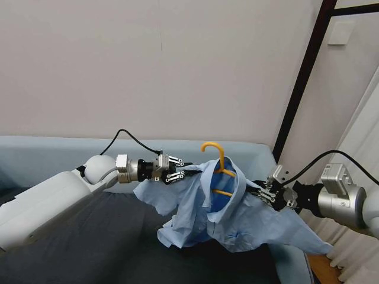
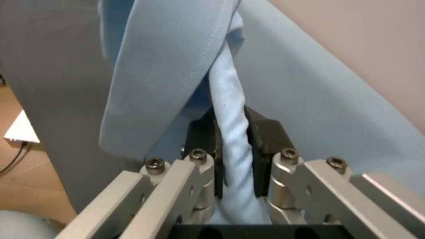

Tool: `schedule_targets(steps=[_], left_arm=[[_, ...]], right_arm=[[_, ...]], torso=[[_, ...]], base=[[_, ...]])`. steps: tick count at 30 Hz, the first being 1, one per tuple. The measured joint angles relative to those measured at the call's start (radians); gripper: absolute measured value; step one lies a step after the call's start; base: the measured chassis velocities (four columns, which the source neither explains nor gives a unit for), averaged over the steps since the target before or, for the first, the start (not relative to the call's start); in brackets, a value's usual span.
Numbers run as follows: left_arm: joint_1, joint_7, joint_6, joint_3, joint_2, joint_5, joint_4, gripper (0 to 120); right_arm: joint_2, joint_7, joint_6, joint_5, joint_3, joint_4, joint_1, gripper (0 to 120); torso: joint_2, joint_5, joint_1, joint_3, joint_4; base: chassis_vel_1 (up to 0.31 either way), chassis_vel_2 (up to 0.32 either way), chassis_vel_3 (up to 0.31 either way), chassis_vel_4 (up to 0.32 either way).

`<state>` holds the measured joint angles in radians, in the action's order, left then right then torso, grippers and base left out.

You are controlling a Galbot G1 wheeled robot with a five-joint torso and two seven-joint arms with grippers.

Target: Pick up the clothes from the sofa and hang them on the clothes hanger.

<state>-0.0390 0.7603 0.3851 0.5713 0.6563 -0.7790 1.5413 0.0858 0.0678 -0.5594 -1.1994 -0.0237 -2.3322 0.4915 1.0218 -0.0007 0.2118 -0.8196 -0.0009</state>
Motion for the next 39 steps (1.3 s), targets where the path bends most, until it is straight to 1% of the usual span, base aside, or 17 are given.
schedule_targets(steps=[2, 6, 8, 9, 13, 15, 17, 18, 19, 20, 22, 23, 24, 28, 29, 33, 39], left_arm=[[-0.001, -0.015, -0.001, -0.009, -0.007, 0.015, 0.000, 29], [-0.007, -0.026, -0.001, -0.023, -0.021, 0.026, 0.001, 39], [-0.013, -0.037, -0.001, -0.039, -0.033, 0.033, 0.002, 49], [-0.013, -0.037, -0.001, -0.039, -0.033, 0.033, 0.002, 49], [-0.047, -0.064, -0.001, -0.096, -0.050, 0.046, 0.016, 68], [-0.059, -0.077, -0.001, -0.107, -0.054, 0.047, 0.025, 72], [-0.085, -0.113, -0.002, -0.128, -0.061, 0.048, 0.050, 79], [-0.124, -0.171, -0.004, -0.147, -0.067, 0.048, 0.088, 87], [-0.156, -0.225, -0.005, -0.155, -0.068, 0.045, 0.118, 90], [-0.156, -0.225, -0.005, -0.155, -0.068, 0.045, 0.118, 90], [-0.235, -0.333, -0.009, -0.172, -0.068, 0.020, 0.194, 98], [-0.271, -0.368, -0.012, -0.180, -0.067, 0.003, 0.228, 99], [-0.271, -0.368, -0.012, -0.180, -0.067, 0.003, 0.228, 99], [-0.423, -0.556, -0.031, -0.200, -0.045, -0.052, 0.347, 100], [-0.423, -0.556, -0.031, -0.200, -0.045, -0.052, 0.347, 100], [-0.481, -0.653, -0.039, -0.198, 0.008, -0.031, 0.374, 100], [-0.476, -0.691, -0.043, -0.178, 0.074, 0.010, 0.345, 100]], right_arm=[[0.006, -0.012, -0.001, -0.015, 0.000, -0.001, 0.000, 9], [0.015, -0.032, -0.005, -0.040, 0.003, 0.005, 0.000, 7], [0.022, -0.045, -0.010, -0.067, 0.008, 0.007, 0.000, 7], [0.022, -0.045, -0.010, -0.067, 0.008, 0.007, 0.000, 7], [0.038, -0.084, -0.018, -0.147, 0.034, 0.017, -0.005, 7], [0.046, -0.102, -0.018, -0.163, 0.037, 0.016, -0.008, 7], [0.061, -0.134, -0.021, -0.193, 0.043, 0.013, -0.013, 7], [0.076, -0.171, -0.026, -0.226, 0.051, 0.010, -0.020, 7], [0.085, -0.194, -0.031, -0.246, 0.058, 0.009, -0.022, 7], [0.085, -0.194, -0.031, -0.246, 0.058, 0.009, -0.022, 7], [0.094, -0.236, -0.039, -0.275, 0.071, 0.006, -0.023, 7], [0.094, -0.249, -0.041, -0.282, 0.074, 0.005, -0.022, 7], [0.094, -0.249, -0.041, -0.282, 0.074, 0.005, -0.022, 7], [0.095, -0.286, -0.049, -0.313, 0.087, 0.008, -0.021, 7], [0.095, -0.286, -0.049, -0.313, 0.087, 0.008, -0.021, 7], [0.100, -0.315, -0.056, -0.340, 0.093, 0.004, -0.023, 7], [0.107, -0.339, -0.063, -0.355, 0.089, -0.006, -0.022, 7]], torso=[[0.000, 0.0000, 0.000, 0.000, -0.0004], [0.000, 0.0000, 0.000, 0.000, -0.0004], [0.000, 0.0002, 0.000, 0.000, 0.0000], [0.000, 0.0002, 0.000, 0.000, 0.0000], [0.000, 0.0001, 0.000, 0.000, -0.0005], [0.000, 0.0001, 0.000, 0.000, -0.0005], [0.000, 0.0002, 0.000, 0.000, -0.0003], [0.000, 0.0002, 0.000, 0.000, -0.0001], [0.000, 0.0001, 0.000, 0.000, -0.0001], [0.000, 0.0001, 0.000, 0.000, -0.0001], [0.000, 0.0000, 0.000, 0.000, -0.0001], [0.000, 0.0001, 0.000, 0.000, -0.0003], [0.000, 0.0001, 0.000, 0.000, -0.0003], [0.000, 0.0002, 0.000, 0.000, -0.0002], [0.000, 0.0002, 0.000, 0.000, -0.0002], [0.000, 0.0004, 0.000, 0.000, -0.0002], [0.000, 0.0004, 0.000, 0.000, -0.0004]], base=[[0.000, 0.000, 0.000, 0.000], [0.000, 0.000, 0.000, 0.000], [0.000, 0.000, 0.000, 0.000], [0.000, 0.000, 0.000, 0.000], [0.000, 0.000, 0.000, 0.000], [0.000, 0.000, 0.000, 0.000], [0.000, 0.000, 0.000, 0.000], [0.000, 0.000, 0.000, 0.000], [0.000, 0.000, 0.000, 0.000], [0.000, 0.000, 0.000, 0.000], [0.000, 0.000, 0.000, 0.000], [0.000, 0.000, 0.000, 0.000], [0.000, 0.000, 0.000, 0.000], [0.000, 0.000, 0.000, 0.000], [0.000, 0.000, 0.000, 0.000], [0.000, 0.000, 0.000, 0.000], [0.000, 0.000, 0.000, 0.000]])
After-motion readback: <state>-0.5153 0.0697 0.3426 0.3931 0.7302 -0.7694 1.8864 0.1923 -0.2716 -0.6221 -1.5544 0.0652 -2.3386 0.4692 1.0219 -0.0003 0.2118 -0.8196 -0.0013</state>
